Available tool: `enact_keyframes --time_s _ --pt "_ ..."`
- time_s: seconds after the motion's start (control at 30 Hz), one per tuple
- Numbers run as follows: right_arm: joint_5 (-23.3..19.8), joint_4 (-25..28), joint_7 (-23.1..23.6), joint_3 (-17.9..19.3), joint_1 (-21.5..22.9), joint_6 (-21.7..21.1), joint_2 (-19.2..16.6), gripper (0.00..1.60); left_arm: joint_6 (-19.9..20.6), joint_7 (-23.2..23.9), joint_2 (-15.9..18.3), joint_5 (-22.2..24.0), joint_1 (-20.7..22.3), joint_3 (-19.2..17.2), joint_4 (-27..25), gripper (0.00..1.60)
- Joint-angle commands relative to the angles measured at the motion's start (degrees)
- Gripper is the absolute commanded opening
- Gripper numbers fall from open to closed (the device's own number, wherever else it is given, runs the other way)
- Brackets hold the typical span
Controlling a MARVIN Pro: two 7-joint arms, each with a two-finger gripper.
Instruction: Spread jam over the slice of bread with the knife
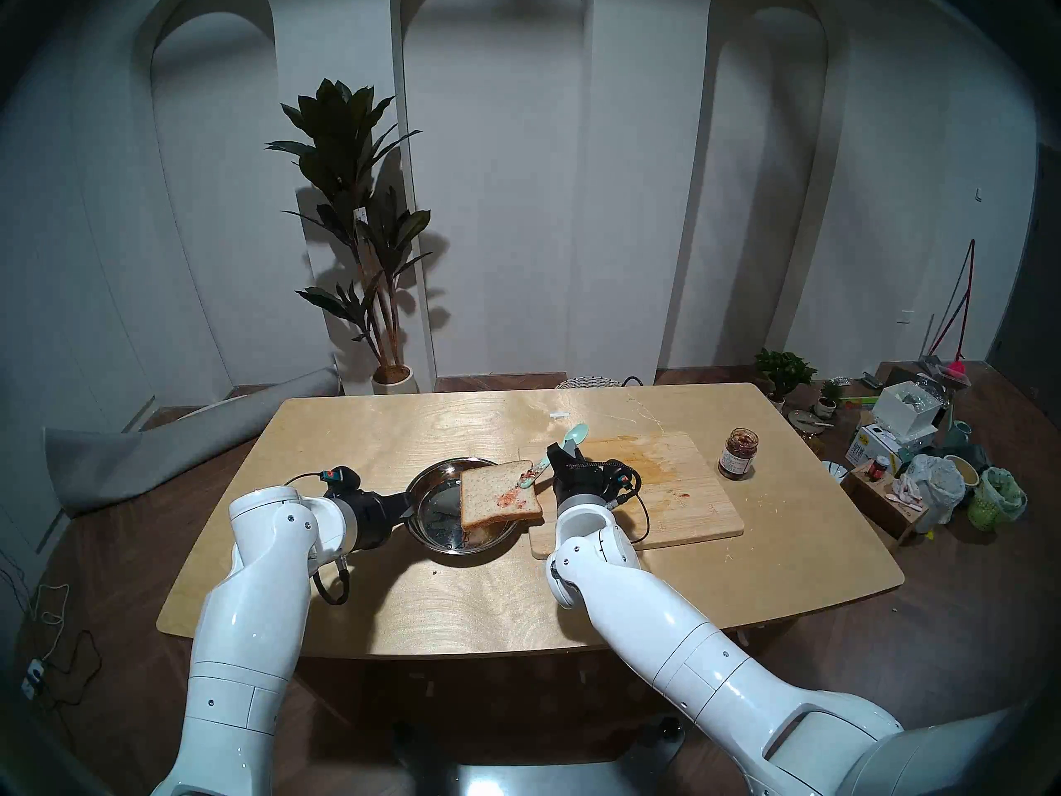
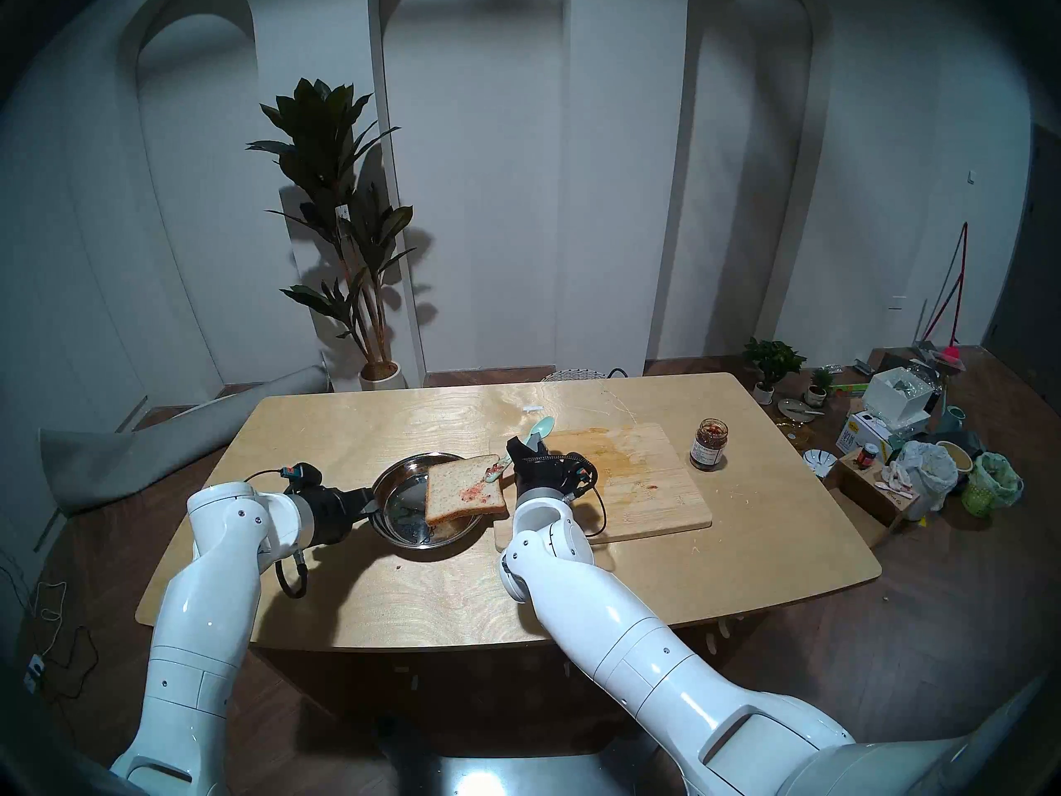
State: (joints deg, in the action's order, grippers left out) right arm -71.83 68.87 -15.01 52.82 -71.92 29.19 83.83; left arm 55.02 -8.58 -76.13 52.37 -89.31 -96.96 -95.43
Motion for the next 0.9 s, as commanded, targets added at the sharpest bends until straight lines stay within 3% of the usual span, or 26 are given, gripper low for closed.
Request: enact_keyframes --time_s 0.0,0.57,0.7,0.73,0.87 --pt "-0.55 1.14 1.19 0.84 1.72 0.24 0.38 0.0 -0.28 0.27 0.19 -0.1 1.29 0.31 -0.54 0.0" --pt "-2.6 3.78 1.7 2.64 2.24 0.53 -0.17 0.0 -0.59 0.42 0.59 0.13 2.37 0.65 0.99 0.0" --pt "-5.69 7.47 0.6 5.3 1.92 -0.26 -0.63 0.0 -0.78 0.28 0.65 0.18 2.65 0.62 1.52 0.0" --pt "-6.31 8.15 0.18 5.95 1.95 -0.3 -0.7 0.0 -0.82 0.24 0.67 0.2 2.72 0.62 1.63 0.06" --pt "-11.78 12.23 -1.43 8.75 1.38 -2.25 -0.13 0.0 -0.97 0.16 0.79 0.27 3.13 0.76 2.26 0.09"
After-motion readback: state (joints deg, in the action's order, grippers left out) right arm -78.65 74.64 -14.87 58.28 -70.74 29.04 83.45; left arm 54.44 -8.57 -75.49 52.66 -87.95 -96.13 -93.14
